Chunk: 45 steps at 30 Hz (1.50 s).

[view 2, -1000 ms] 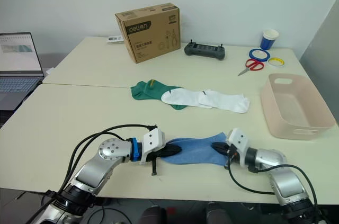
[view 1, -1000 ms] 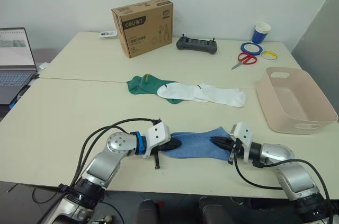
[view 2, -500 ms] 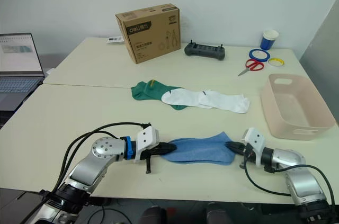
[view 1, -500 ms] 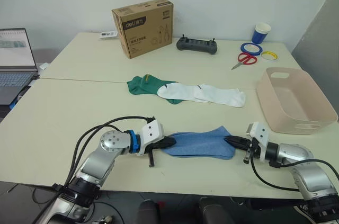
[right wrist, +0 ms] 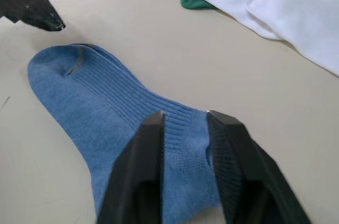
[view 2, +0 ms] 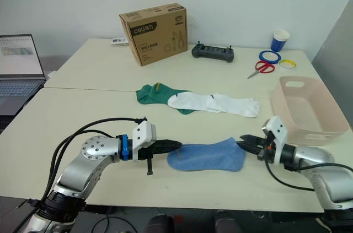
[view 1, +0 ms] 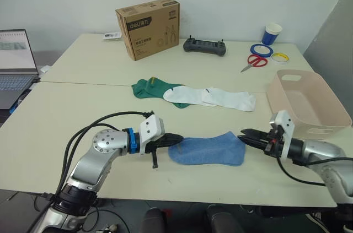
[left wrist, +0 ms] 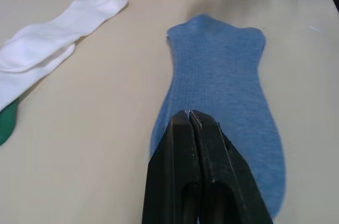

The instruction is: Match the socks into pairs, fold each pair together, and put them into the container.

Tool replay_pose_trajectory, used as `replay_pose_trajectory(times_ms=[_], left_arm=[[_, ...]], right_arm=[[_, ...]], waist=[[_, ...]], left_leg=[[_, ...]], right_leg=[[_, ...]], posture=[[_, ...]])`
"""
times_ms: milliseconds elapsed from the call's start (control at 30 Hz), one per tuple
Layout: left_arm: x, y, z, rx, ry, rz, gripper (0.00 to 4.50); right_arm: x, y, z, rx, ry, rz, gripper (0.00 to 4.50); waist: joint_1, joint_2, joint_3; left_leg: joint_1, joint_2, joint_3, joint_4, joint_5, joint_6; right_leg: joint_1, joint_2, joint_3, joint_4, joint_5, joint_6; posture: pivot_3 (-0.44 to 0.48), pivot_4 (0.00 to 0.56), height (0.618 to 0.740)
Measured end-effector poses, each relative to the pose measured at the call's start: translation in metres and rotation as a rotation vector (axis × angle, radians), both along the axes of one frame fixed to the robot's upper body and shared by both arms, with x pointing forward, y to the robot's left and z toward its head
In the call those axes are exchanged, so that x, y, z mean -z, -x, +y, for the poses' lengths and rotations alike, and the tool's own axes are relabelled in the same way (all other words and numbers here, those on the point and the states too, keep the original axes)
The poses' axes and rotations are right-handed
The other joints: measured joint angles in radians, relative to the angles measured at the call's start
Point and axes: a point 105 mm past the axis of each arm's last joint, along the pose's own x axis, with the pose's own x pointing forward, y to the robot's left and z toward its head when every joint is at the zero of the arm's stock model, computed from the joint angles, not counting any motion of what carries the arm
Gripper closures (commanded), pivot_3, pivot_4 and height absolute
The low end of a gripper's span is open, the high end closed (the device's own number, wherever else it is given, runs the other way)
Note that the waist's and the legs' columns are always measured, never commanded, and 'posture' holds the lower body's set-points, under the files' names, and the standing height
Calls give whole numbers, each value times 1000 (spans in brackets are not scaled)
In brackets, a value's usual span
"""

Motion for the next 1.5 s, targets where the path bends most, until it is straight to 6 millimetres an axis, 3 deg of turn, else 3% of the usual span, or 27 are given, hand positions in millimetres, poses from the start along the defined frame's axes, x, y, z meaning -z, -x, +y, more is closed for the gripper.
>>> replay_pose_trajectory(times_ms=[200,433,900,1133,1233,1500], left_arm=[[17,4,-12,44,-53,27,4500],[40,2,-14,45,-154,66,4500],[41,0,-16,59,-214,54,4500],[41,0,-15,57,-219,54,4500],[41,0,-15,58,-219,52,4500],[41,1,-14,59,-222,49,4500]], right_arm=[[-1,-1,-9,18,20,121,42],[11,-11,-16,64,62,253,14],[30,-8,-3,14,171,392,14],[30,-8,7,26,76,475,14],[32,-5,11,20,42,511,631],[43,-7,6,81,-48,603,3546]], waist=[[1,0,0],[-2,0,0],[-2,1,-1],[-4,1,-4],[-4,1,-4],[-4,2,-4]], left_leg=[[-1,0,1,0,0,0],[0,0,0,0,0,0],[0,0,0,0,0,0],[1,0,0,0,0,0],[0,0,0,0,0,0],[0,0,0,0,0,0]], right_leg=[[0,0,1,0,0,0],[-1,0,0,0,0,0],[0,0,0,0,0,0],[0,0,0,0,0,0],[0,0,0,0,0,0],[0,0,0,0,0,0]], posture=[[0,150,740],[0,150,740],[0,150,740],[0,150,740],[0,150,740],[0,150,740]])
